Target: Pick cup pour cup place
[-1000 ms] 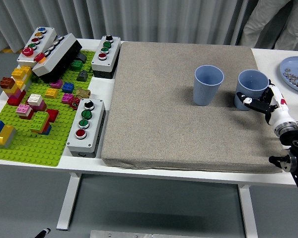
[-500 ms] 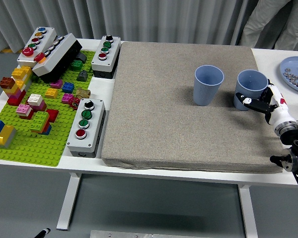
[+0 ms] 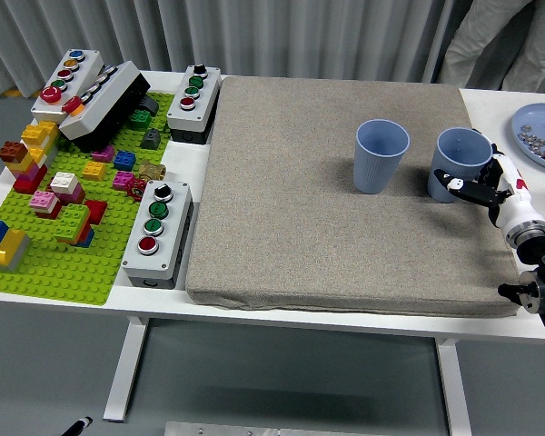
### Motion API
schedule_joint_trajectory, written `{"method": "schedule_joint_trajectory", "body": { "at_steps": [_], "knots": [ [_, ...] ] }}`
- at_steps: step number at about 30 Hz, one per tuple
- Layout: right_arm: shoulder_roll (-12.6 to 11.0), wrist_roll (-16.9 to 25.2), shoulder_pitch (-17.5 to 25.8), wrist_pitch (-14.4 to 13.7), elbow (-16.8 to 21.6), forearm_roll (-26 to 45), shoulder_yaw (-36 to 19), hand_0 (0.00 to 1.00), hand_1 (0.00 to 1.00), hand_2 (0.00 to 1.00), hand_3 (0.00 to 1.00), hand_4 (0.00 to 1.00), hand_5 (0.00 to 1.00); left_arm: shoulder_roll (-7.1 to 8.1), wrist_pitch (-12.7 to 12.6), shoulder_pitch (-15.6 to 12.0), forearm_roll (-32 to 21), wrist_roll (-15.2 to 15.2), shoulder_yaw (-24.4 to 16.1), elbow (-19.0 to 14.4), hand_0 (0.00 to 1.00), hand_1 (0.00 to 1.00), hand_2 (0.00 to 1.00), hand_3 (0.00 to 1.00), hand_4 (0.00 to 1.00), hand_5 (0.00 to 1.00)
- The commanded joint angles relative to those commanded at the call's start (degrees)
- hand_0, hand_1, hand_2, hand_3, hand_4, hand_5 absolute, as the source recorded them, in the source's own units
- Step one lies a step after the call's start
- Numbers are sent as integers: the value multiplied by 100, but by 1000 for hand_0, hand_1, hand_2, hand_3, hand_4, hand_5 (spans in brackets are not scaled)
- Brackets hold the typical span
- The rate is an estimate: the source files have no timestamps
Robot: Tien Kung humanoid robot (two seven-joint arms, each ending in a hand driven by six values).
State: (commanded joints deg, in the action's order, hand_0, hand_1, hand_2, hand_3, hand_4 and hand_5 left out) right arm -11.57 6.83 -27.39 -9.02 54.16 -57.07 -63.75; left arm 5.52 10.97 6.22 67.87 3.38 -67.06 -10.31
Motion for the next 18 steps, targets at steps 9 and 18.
{"method": "schedule_joint_trajectory", "body": {
  "at_steps": [9,18],
  "knots": [
    [-51,-18,54,29,40,33,18,957,913,998,998,815,145,-1,0,0,-5,0,-6,0,826,802,884,784,634,990],
    [-96,-54,87,50,118,1,-15,958,918,998,998,817,148,1,2,-1,9,2,-29,0,826,803,884,784,636,992]
  ]
}}
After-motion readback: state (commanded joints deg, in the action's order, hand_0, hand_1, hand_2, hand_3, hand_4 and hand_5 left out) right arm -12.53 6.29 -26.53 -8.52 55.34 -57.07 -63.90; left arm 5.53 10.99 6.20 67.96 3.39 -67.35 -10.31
